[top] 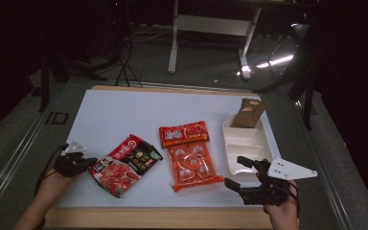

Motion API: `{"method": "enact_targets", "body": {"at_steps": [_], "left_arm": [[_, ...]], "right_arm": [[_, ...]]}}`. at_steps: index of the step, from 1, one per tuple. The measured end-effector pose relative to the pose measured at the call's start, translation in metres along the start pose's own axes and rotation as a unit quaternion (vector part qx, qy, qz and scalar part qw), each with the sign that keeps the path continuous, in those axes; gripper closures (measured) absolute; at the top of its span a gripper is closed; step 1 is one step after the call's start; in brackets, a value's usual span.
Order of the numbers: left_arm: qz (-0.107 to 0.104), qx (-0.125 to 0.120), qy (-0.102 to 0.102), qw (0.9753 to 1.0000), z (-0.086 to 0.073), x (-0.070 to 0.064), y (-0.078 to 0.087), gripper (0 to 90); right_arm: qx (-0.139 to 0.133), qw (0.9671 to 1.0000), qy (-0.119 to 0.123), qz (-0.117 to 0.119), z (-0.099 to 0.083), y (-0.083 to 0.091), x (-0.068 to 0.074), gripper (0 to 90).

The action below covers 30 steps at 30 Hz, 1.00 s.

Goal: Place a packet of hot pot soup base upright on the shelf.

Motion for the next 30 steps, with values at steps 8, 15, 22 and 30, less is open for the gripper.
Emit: {"method": "enact_targets", "body": {"at_steps": [8, 15, 22, 30], "left_arm": [[-0.032, 0.009, -0.016, 0.9993, 0.0, -0.021, 0.001, 90.0], [-0.052, 0.02, -0.049, 0.9973, 0.004, -0.045, 0.002, 90.0], [-0.068, 0.025, -0.052, 0.996, 0.0, -0.059, 0.006, 90.0], [-0.093, 0.027, -0.045, 0.9943, -0.002, -0.067, 0.007, 90.0]], "right_arm": [[0.012, 0.9999, -0.005, 0.0, -0.006, -0.004, -0.002, 17.6], [0.014, 0.9999, -0.002, 0.005, -0.006, -0.006, 0.001, 17.6], [0.013, 0.9998, -0.01, 0.01, -0.007, -0.006, -0.001, 17.4], [0.019, 0.9998, -0.002, 0.002, -0.009, -0.007, -0.002, 17.1]]}}
Point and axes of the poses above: each handheld gripper's, and its own axes: y roughly backward along the jaws, z roughly out of its top, x roughly to its left, the point moved 7 cm from there along -y, roughly forward along the jaws, and after that the axes turned 4 degrees about z, right-handed, at the moved point
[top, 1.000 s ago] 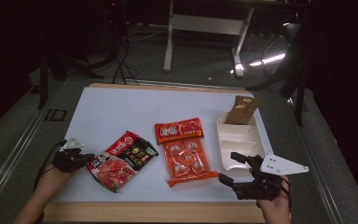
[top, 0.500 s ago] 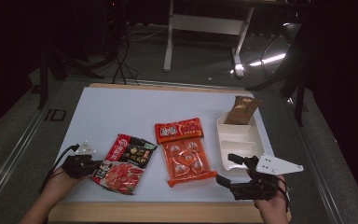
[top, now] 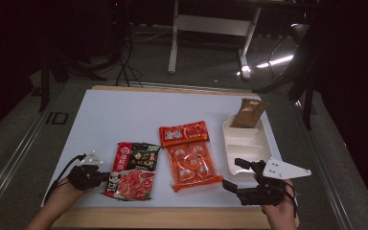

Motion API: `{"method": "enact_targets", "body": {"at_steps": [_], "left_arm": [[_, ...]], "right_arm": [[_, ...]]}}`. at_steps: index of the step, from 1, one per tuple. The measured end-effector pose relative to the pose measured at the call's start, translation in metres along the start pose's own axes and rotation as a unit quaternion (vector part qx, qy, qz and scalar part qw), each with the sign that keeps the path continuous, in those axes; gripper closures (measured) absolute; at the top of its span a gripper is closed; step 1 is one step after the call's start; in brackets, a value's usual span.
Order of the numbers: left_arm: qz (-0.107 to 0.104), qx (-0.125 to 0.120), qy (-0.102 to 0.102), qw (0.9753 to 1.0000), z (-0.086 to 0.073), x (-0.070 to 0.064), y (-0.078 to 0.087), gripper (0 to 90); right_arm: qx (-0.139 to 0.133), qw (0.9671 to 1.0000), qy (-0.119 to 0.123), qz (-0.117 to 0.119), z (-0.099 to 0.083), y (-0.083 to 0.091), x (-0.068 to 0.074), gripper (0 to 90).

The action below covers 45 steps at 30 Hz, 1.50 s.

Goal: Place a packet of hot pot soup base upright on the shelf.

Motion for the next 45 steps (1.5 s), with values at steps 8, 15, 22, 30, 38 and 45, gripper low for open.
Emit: {"method": "enact_targets", "body": {"at_steps": [8, 15, 22, 30, 38, 45], "left_arm": [[-0.019, 0.015, -0.026, 0.9994, -0.001, -0.015, -0.003, 90.0], [-0.023, 0.008, -0.022, 0.9995, 0.001, -0.014, -0.003, 86.2], [0.014, -0.04, 0.015, 0.999, 0.021, 0.009, 0.015, 82.4], [0.04, -0.083, 0.084, 0.9922, 0.046, 0.03, 0.006, 58.4], [0.039, -0.081, 0.108, 0.9901, 0.057, 0.044, -0.012, 45.0], [0.019, -0.066, 0.121, 0.9902, 0.059, 0.049, -0.03, 46.7]], "right_arm": [[0.001, 1.0, -0.001, 0.004, 0.0, -0.001, 0.001, 17.1], [0.004, 1.0, 0.001, 0.002, -0.001, -0.001, 0.001, 17.1], [0.005, 1.0, 0.002, 0.003, -0.001, -0.002, 0.001, 17.1], [0.011, 0.9999, 0.0, 0.006, -0.003, -0.004, 0.002, 17.1], [0.013, 0.9999, -0.001, 0.01, -0.005, -0.006, 0.003, 17.1], [0.016, 0.9998, -0.002, 0.009, -0.006, -0.008, 0.002, 17.1]]}}
Point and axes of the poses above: each handheld gripper's, and its own axes: y roughly backward along the jaws, z roughly out of its top, x roughly to its left, the point moved 7 cm from there along -y, roughly forward along the jaws, and after that the axes turned 4 degrees about z, right-handed, at the moved point
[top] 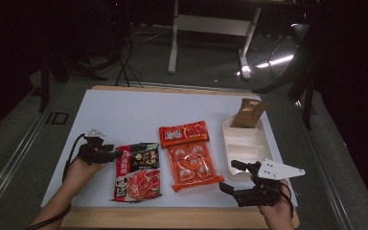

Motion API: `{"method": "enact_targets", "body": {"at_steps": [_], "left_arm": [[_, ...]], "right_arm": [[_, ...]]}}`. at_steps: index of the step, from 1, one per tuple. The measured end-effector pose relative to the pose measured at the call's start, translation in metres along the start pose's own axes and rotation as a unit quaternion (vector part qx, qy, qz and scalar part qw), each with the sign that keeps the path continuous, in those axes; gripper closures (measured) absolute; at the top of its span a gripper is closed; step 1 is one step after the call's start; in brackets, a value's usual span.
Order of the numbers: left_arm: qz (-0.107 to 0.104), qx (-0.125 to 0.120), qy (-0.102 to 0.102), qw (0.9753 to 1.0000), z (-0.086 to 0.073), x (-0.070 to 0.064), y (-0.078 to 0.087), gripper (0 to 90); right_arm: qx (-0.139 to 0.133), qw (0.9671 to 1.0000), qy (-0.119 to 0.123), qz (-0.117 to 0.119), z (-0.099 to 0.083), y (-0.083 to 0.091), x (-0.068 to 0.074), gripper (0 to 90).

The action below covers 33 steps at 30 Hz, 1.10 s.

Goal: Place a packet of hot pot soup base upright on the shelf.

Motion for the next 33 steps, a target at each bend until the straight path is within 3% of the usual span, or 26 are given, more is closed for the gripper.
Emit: {"method": "enact_targets", "body": {"at_steps": [5, 10, 11, 17, 18, 23, 33], "left_arm": [[-0.004, 0.014, 0.0, 0.9999, -0.001, -0.002, -0.011, 50.6], [0.007, 0.023, -0.003, 0.9997, -0.003, -0.004, -0.019, 57.8], [-0.002, 0.03, -0.002, 0.9996, -0.003, -0.006, -0.019, 62.4], [-0.004, 0.042, 0.028, 0.9987, -0.002, -0.01, -0.02, 79.5], [-0.01, 0.044, 0.047, 0.9979, 0.0, -0.01, -0.019, 81.5], [-0.018, 0.029, 0.052, 0.9981, 0.004, -0.014, -0.015, 86.4], [-0.029, -0.029, 0.023, 0.9989, 0.021, -0.033, 0.02, 87.1]], "right_arm": [[0.002, 1.0, -0.001, 0.001, -0.001, -0.001, -0.001, 17.1], [0.003, 1.0, -0.002, 0.002, -0.002, -0.001, -0.001, 17.1], [0.003, 1.0, -0.002, 0.001, -0.002, -0.001, -0.002, 17.1], [0.003, 1.0, -0.003, 0.002, -0.003, -0.002, -0.002, 17.1], [0.004, 1.0, -0.003, 0.001, -0.003, -0.002, -0.003, 17.1], [0.004, 1.0, -0.002, -0.001, -0.003, -0.001, -0.003, 17.1], [-0.006, 0.9998, -0.002, -0.017, 0.002, 0.004, -0.006, 17.3]]}}
Point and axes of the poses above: each handheld gripper's, and its own axes: y roughly backward along the jaws, z roughly out of its top, x roughly to its left, the point moved 7 cm from there along -y, roughly forward along the jaws, and after that the axes turned 4 degrees about z, right-handed, at the moved point
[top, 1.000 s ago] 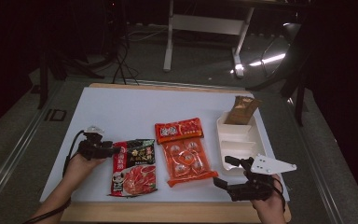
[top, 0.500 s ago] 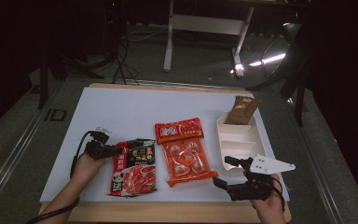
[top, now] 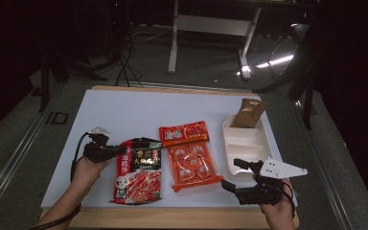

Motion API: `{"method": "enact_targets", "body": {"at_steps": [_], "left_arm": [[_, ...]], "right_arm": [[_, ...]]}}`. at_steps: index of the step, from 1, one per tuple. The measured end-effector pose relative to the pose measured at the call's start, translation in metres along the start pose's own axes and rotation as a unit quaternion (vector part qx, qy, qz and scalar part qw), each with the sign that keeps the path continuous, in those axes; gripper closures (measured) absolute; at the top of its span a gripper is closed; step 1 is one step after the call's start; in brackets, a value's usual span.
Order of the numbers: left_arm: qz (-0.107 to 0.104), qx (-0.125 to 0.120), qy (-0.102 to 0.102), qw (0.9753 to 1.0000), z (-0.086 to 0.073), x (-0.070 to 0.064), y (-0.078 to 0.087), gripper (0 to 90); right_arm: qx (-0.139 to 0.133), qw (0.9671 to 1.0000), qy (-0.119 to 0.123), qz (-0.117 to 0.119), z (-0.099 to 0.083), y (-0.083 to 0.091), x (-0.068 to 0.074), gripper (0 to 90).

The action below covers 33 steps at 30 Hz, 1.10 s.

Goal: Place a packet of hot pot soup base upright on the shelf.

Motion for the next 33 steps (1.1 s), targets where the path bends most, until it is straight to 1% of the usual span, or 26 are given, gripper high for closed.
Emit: {"method": "enact_targets", "body": {"at_steps": [2, 3, 6, 7, 9, 10, 11, 13, 14, 15, 16, 17, 18, 21, 22, 23, 24, 25, 26, 27, 28, 29, 30, 31, 32, 33], "left_arm": [[-0.008, -0.009, -0.005, 0.9999, 0.003, -0.005, 0.007, 87.1], [-0.008, -0.015, -0.005, 0.9998, 0.004, -0.007, 0.01, 87.0], [-0.015, -0.03, -0.012, 0.9993, 0.006, -0.014, 0.018, 87.0], [-0.021, -0.038, -0.016, 0.9989, 0.007, -0.016, 0.021, 87.0], [-0.028, -0.045, -0.021, 0.9983, 0.008, -0.02, 0.026, 86.8], [-0.032, -0.05, -0.03, 0.9978, 0.009, -0.023, 0.028, 86.9], [-0.038, -0.052, -0.033, 0.9974, 0.01, -0.024, 0.03, 86.8], [-0.042, -0.053, -0.031, 0.9972, 0.011, -0.026, 0.033, 87.0], [-0.046, -0.056, -0.033, 0.9968, 0.012, -0.029, 0.037, 87.0], [-0.052, -0.061, -0.04, 0.996, 0.013, -0.034, 0.042, 87.0], [-0.052, -0.061, -0.04, 0.996, 0.013, -0.034, 0.042, 87.1], [-0.056, -0.069, -0.051, 0.9947, 0.015, -0.041, 0.049, 87.1], [-0.057, -0.07, -0.056, 0.9944, 0.016, -0.045, 0.052, 87.2], [-0.063, -0.08, -0.069, 0.9924, 0.018, -0.056, 0.061, 87.2], [-0.066, -0.085, -0.076, 0.9913, 0.02, -0.061, 0.065, 87.2], [-0.067, -0.089, -0.079, 0.9907, 0.02, -0.064, 0.068, 87.2], [-0.067, -0.089, -0.079, 0.9907, 0.02, -0.064, 0.068, 87.2], [-0.07, -0.101, -0.09, 0.9883, 0.023, -0.071, 0.075, 87.1], [-0.072, -0.11, -0.093, 0.987, 0.024, -0.075, 0.079, 87.1], [-0.072, -0.116, -0.095, 0.986, 0.026, -0.078, 0.083, 87.1], [-0.072, -0.119, -0.098, 0.9854, 0.027, -0.079, 0.085, 87.1], [-0.072, -0.119, -0.098, 0.9854, 0.027, -0.079, 0.085, 87.1], [-0.077, -0.132, -0.097, 0.9835, 0.031, -0.081, 0.091, 87.1], [-0.077, -0.132, -0.097, 0.9835, 0.031, -0.081, 0.091, 87.1], [-0.089, -0.144, -0.092, 0.9813, 0.036, -0.082, 0.095, 87.1], [-0.089, -0.144, -0.092, 0.9813, 0.036, -0.082, 0.095, 87.1]], "right_arm": [[-0.003, 1.0, 0.003, -0.004, 0.002, 0.002, -0.001, 17.3], [-0.005, 0.9999, 0.006, -0.009, 0.002, 0.003, -0.001, 17.3], [-0.008, 0.9995, 0.009, -0.03, 0.005, 0.006, -0.005, 16.6], [-0.01, 0.9993, 0.012, -0.034, 0.006, 0.007, -0.006, 16.1], [-0.018, 0.9986, 0.019, -0.045, 0.008, 0.01, -0.007, 14.4], [-0.02, 0.9985, 0.02, -0.046, 0.009, 0.01, -0.007, 14.3], [-0.015, 0.9986, 0.018, -0.047, 0.009, 0.01, -0.007, 14.2], [-0.015, 0.9985, 0.017, -0.05, 0.009, 0.011, -0.007, 14.3], [-0.009, 0.9989, 0.007, -0.045, 0.009, 0.011, -0.006, 14.3], [-0.009, 0.9987, 0.008, -0.049, 0.01, 0.012, -0.006, 14.2], [-0.008, 0.9987, 0.006, -0.05, 0.01, 0.012, -0.006, 13.7], [-0.006, 0.9989, 0.001, -0.046, 0.01, 0.012, -0.005, 13.3], [-0.006, 0.9991, -0.002, -0.042, 0.01, 0.012, -0.004, 13.2], [-0.003, 0.999, -0.004, -0.043, 0.011, 0.012, -0.004, 11.8], [-0.001, 0.9993, -0.005, -0.038, 0.01, 0.011, -0.004, 11.4], [0.004, 0.9993, -0.005, -0.038, 0.009, 0.01, -0.003, 10.8], [0.004, 0.9993, -0.005, -0.038, 0.009, 0.01, -0.003, 10.8], [0.012, 0.9993, 0.001, -0.034, 0.008, 0.007, -0.002, 10.7], [0.013, 0.9993, 0.001, -0.035, 0.007, 0.007, -0.002, 10.8], [0.013, 0.9993, 0.0, -0.035, 0.007, 0.006, -0.001, 10.8], [0.013, 0.9996, 0.0, -0.026, 0.007, 0.005, 0.0, 10.7], [0.012, 0.9996, -0.001, -0.027, 0.008, 0.005, 0.0, 10.8], [0.01, 0.9995, 0.0, -0.03, 0.009, 0.005, 0.0, 10.8], [0.01, 0.9995, 0.0, -0.03, 0.009, 0.005, 0.0, 10.8], [0.008, 0.9995, -0.003, -0.032, 0.012, 0.005, 0.0, 10.8], [0.006, 0.9995, -0.005, -0.031, 0.013, 0.006, 0.0, 10.8]]}}
Point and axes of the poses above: each handheld gripper's, and its own axes: y roughly backward along the jaws, z roughly out of its top, x roughly to its left, the point moved 7 cm from there along -y, roughly forward along the jaws, and after that the axes turned 4 degrees about z, right-handed, at the moved point
